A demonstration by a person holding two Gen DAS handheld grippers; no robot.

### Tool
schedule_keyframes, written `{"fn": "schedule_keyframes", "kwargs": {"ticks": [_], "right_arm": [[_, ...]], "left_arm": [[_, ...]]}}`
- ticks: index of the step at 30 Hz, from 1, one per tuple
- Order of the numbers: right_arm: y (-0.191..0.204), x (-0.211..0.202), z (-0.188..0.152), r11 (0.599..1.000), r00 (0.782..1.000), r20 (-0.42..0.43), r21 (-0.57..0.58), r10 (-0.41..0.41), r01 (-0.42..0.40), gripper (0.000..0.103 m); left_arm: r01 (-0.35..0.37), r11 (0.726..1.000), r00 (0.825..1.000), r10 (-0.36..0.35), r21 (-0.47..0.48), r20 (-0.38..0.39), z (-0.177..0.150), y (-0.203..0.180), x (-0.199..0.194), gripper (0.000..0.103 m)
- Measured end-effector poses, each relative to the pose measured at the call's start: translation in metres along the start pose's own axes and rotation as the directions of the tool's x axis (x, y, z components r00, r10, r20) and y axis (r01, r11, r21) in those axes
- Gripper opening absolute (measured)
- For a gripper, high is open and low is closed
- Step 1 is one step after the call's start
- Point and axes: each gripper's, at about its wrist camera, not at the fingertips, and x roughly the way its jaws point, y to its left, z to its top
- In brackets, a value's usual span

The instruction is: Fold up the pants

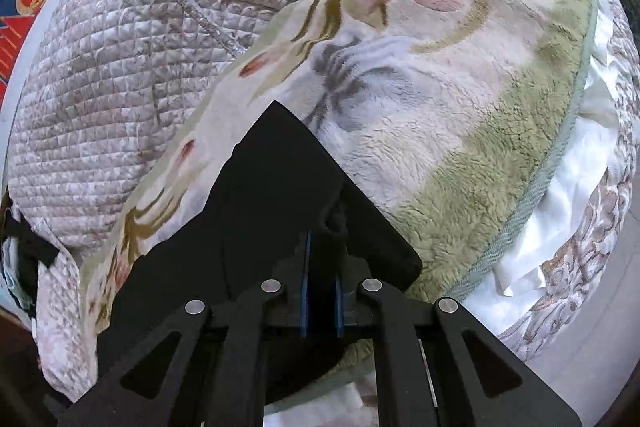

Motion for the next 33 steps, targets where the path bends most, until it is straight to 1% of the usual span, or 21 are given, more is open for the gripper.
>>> {"fn": "schedule_keyframes", "kwargs": {"ticks": [2, 6, 8, 9, 11, 12, 14, 16, 18, 19, 20, 21, 22, 24, 26, 27, 28, 29, 31, 32, 33], "right_arm": [[0.003, -0.005, 0.002, 1.000, 1.000, 0.015, -0.022, 0.000, 0.000, 0.009], [-0.003, 0.009, 0.002, 0.999, 0.998, -0.032, -0.027, -0.045, 0.044, 0.009], [-0.003, 0.007, 0.002, 0.999, 0.999, -0.017, -0.023, -0.048, 0.048, 0.010], [-0.002, 0.004, 0.002, 0.998, 0.998, -0.008, -0.027, -0.058, 0.057, 0.011], [-0.002, -0.001, 0.001, 0.998, 0.998, 0.000, -0.018, -0.068, 0.068, 0.019], [-0.002, -0.008, 0.000, 0.996, 0.996, 0.019, -0.016, -0.086, 0.086, 0.019], [0.003, -0.026, 0.000, 0.991, 0.989, 0.079, -0.034, -0.123, 0.126, 0.026], [0.011, -0.042, -0.001, 0.985, 0.980, 0.144, -0.077, -0.140, 0.152, 0.027], [0.030, -0.053, -0.008, 0.980, 0.978, 0.187, -0.157, -0.088, 0.118, 0.027], [0.040, -0.052, -0.012, 0.975, 0.981, 0.183, -0.198, -0.067, 0.103, 0.032], [0.052, -0.050, -0.018, 0.964, 0.985, 0.168, -0.251, -0.046, 0.088, 0.043], [0.063, -0.045, -0.027, 0.951, 0.989, 0.145, -0.301, -0.023, 0.066, 0.048], [0.075, -0.038, -0.037, 0.937, 0.994, 0.113, -0.347, 0.006, 0.034, 0.050], [0.092, -0.023, -0.057, 0.908, 0.999, 0.037, -0.419, 0.040, -0.020, 0.050], [0.101, -0.006, -0.076, 0.888, 0.998, -0.039, -0.456, 0.052, -0.065, 0.050], [0.106, 0.006, -0.088, 0.871, 0.996, -0.083, -0.486, 0.037, -0.073, 0.050], [0.108, 0.016, -0.096, 0.856, 0.992, -0.127, -0.513, 0.000, -0.066, 0.050], [0.109, 0.024, -0.103, 0.840, 0.988, -0.150, -0.540, -0.037, -0.050, 0.050], [0.117, 0.020, -0.112, 0.788, 0.991, -0.112, -0.616, -0.067, -0.017, 0.050], [0.120, 0.017, -0.110, 0.778, 0.992, -0.112, -0.628, -0.061, -0.024, 0.050], [0.123, 0.014, -0.105, 0.785, 0.993, -0.112, -0.619, -0.035, -0.042, 0.050]], "left_arm": [[-0.006, 1.000, 1.000, 0.006, 0.014, 0.001, -0.004, 0.001, -0.002, 0.005], [-0.033, 0.999, 0.999, 0.033, 0.020, -0.033, -0.011, 0.004, 0.004, 0.005], [-0.033, 0.999, 0.999, 0.033, 0.021, -0.032, -0.010, 0.005, 0.003, 0.005], [-0.041, 0.999, 0.999, 0.041, 0.017, -0.026, -0.009, 0.006, 0.001, 0.005], [-0.067, 0.998, 0.998, 0.068, 0.019, -0.017, -0.007, 0.009, -0.007, 0.008], [-0.097, 0.995, 0.995, 0.097, 0.021, -0.004, -0.005, 0.010, -0.012, 0.008], [-0.163, 0.986, 0.986, 0.163, 0.011, 0.038, 0.001, 0.017, -0.025, 0.008], [-0.195, 0.981, 0.978, 0.195, -0.007, 0.072, 0.009, 0.022, -0.035, 0.008], [-0.170, 0.985, 0.981, 0.170, -0.008, 0.098, 0.018, 0.021, -0.043, 0.008], [-0.138, 0.990, 0.985, 0.137, 0.003, 0.104, 0.021, 0.018, -0.044, 0.009], [-0.105, 0.994, 0.989, 0.102, 0.023, 0.103, 0.023, 0.012, -0.043, 0.013], [-0.064, 0.997, 0.994, 0.059, 0.054, 0.091, 0.024, 0.004, -0.038, 0.017], [-0.029, 0.997, 0.997, 0.024, 0.077, 0.072, 0.023, -0.002, -0.033, 0.027], [0.030, 0.992, 0.999, -0.031, 0.121, 0.012, 0.017, -0.013, -0.015, 0.031], [0.022, 0.988, 0.997, -0.010, 0.150, -0.076, 0.004, -0.017, 0.007, 0.031], [0.020, 0.989, 0.991, 0.000, 0.148, -0.131, -0.005, -0.014, 0.017, 0.031], [0.018, 0.989, 0.989, 0.005, 0.147, -0.151, -0.011, -0.012, 0.020, 0.030], [0.020, 0.986, 0.992, 0.001, 0.163, -0.129, -0.015, -0.013, 0.015, 0.031], [0.012, 0.981, 0.992, 0.014, 0.195, -0.127, -0.014, -0.017, 0.009, 0.031], [0.023, 0.981, 0.991, 0.003, 0.194, -0.131, -0.011, -0.018, 0.007, 0.031], [0.033, 0.980, 0.992, -0.008, 0.197, -0.127, -0.006, -0.021, 0.007, 0.031]]}}
